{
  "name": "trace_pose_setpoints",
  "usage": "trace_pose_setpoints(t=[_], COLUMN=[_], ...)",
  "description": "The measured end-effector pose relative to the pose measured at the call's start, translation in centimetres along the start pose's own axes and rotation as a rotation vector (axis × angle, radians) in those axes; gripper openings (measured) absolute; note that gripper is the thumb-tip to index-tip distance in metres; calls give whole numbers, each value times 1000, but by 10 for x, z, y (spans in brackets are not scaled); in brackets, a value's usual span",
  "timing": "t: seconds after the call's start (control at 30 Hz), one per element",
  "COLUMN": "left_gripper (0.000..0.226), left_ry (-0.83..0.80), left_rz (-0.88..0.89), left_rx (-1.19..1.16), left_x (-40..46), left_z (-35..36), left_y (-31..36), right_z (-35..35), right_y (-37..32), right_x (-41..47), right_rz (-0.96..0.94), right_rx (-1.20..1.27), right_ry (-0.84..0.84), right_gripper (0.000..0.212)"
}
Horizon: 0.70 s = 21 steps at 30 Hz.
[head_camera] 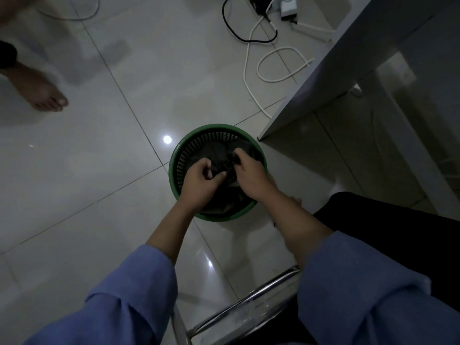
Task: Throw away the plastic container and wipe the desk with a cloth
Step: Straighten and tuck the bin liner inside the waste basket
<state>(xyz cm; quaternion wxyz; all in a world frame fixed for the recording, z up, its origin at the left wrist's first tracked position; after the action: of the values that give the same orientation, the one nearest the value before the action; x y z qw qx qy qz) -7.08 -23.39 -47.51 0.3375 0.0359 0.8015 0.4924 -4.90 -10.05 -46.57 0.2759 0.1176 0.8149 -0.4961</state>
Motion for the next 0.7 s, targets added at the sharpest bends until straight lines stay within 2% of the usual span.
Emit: trace_pose_setpoints(t=[0.13, 0.2, 0.3, 0.4, 0.43, 0.53, 0.63, 0.7], left_gripper=[14, 18, 10, 8, 14, 27, 11, 31], left_ry=[-35, -53, -119, -50, -15, 7, -53, -142], left_rz=[-1, -31, -105, -235, -292, -482, -619, -686], left_rx=[-37, -71, -171, -214, -246, -400, -455, -454], left_x=[-6, -6, -5, -1, 1, 2, 3, 4], left_z=[10, 12, 9, 3, 1, 1, 4, 7], left_y=[2, 3, 5, 4, 3, 5, 3, -1], right_z=[-3, -5, -5, -4, -4, -3, 0, 1], right_y=[5, 6, 9, 12, 10, -4, -11, -13], right_x=[-4, -4, -3, -6, -8, -13, -13, -15], right_rz=[28, 30, 26, -2, -7, 93, 273, 331], right_rx=[12, 55, 25, -142, -125, 337, 780, 943], right_ry=[-13, 13, 37, 100, 114, 61, -10, -55], right_gripper=[11, 14, 15, 14, 15, 24, 31, 32])
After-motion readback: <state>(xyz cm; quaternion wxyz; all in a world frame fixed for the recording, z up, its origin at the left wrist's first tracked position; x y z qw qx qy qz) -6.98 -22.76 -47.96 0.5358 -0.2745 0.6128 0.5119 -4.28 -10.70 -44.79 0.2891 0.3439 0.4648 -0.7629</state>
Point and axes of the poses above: each hand's wrist, its own x-axis towards the middle knuckle, its own z-axis out of the palm, y = z × x, the point moved 1 cm from there along x, towards the middle knuckle, and after that the axes turned 10 degrees about -y, right-handed, at the moved point
